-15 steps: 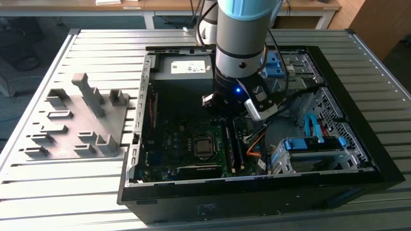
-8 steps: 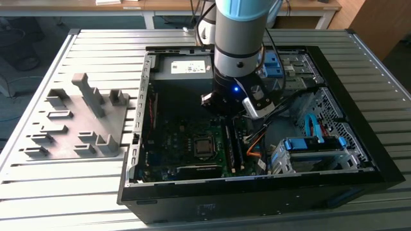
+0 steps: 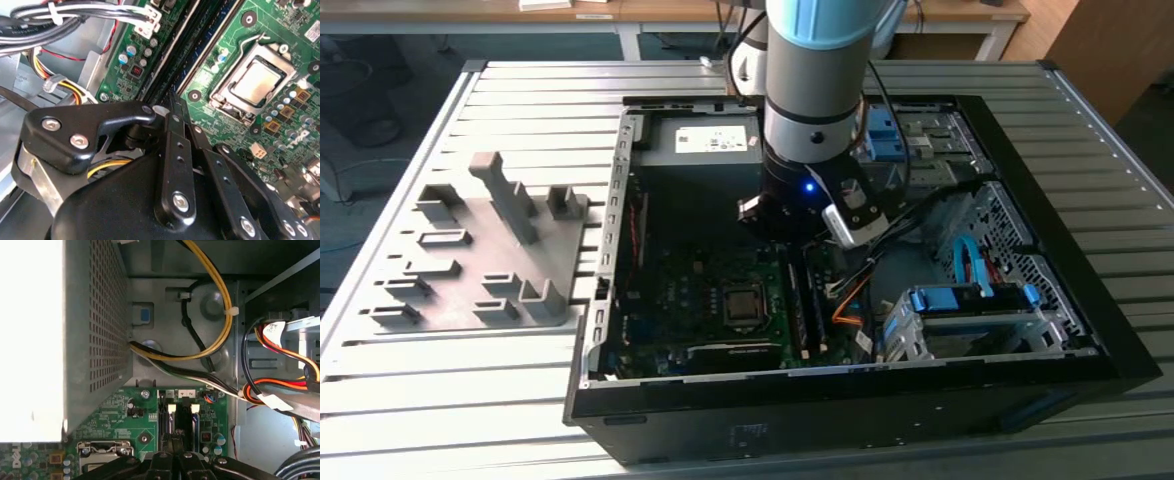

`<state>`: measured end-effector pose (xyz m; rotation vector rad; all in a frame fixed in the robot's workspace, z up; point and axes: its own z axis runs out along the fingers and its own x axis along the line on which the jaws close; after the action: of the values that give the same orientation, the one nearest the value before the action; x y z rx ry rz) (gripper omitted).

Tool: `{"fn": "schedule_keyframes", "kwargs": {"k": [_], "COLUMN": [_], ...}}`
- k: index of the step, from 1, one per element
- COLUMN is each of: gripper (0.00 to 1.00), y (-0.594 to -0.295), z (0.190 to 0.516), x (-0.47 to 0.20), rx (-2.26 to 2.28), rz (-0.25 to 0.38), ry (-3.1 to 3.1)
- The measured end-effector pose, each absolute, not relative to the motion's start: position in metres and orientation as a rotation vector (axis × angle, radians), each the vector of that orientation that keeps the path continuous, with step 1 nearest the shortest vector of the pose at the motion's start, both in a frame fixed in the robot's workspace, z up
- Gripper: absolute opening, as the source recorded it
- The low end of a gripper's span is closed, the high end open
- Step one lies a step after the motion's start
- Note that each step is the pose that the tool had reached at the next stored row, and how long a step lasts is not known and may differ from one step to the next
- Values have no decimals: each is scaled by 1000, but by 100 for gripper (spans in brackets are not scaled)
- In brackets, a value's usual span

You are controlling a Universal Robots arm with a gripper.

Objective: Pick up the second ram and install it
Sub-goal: 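Press down the second ram until it locks into place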

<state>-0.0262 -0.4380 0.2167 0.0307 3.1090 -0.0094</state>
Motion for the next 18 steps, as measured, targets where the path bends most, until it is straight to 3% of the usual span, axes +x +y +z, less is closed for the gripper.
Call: {"fn": "schedule_keyframes", "kwargs": {"k": [10,18], "gripper": [10,10], "y": [-440,-463], "z": [226,226], "x": [-26,-26], "rx": [28,27], "rz": [-8,-21], "ry": [3108,3108]}}
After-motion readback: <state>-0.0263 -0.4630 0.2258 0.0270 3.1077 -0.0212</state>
